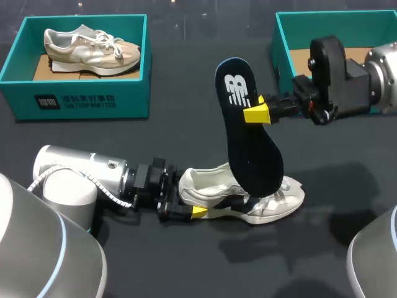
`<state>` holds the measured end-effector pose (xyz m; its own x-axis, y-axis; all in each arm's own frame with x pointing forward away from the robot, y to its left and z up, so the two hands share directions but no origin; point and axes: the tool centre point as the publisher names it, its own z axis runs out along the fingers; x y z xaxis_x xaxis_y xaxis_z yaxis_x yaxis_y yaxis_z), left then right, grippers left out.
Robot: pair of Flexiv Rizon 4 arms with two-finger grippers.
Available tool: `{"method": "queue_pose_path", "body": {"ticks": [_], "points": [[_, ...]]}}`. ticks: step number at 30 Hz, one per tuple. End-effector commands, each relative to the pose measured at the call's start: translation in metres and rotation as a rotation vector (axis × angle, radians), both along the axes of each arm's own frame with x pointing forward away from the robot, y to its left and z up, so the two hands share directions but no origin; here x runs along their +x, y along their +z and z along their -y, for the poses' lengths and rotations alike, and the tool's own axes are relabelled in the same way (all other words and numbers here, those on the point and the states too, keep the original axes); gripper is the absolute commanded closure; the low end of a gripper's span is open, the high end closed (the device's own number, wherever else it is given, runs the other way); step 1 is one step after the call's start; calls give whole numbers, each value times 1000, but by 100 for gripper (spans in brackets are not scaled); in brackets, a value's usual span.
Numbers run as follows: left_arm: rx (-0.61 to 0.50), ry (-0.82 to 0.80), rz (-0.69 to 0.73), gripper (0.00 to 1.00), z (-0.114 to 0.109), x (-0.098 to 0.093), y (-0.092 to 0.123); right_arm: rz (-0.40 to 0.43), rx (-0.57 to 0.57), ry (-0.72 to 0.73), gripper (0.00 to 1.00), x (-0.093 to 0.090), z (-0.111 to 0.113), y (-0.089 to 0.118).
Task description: Take the shoe out of the shoebox, open the shoe tongue, remove and reinsert the insole, then place the shoe into the shoebox
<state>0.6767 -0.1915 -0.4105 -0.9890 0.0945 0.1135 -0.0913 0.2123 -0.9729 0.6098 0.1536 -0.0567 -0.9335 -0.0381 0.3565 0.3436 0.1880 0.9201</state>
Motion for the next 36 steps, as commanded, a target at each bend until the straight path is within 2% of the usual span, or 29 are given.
{"method": "queue_pose_path", "body": {"ticks": [1,7,15,24,29,36], "points": [[2,2,1,100,0,0,-1,-7,65,-110,100,-18,10,-8],[2,2,1,100,0,0,-1,-30,46,-230,100,-38,29,-4],[2,2,1,100,0,0,-1,-19,44,-249,100,-44,36,1],[2,2,1,100,0,0,-1,-29,50,-249,100,-50,37,-3],[2,2,1,100,0,0,-1,-33,38,-264,100,-45,37,-5],[2,2,1,100,0,0,-1,-30,25,-224,100,-24,34,-7]]}}
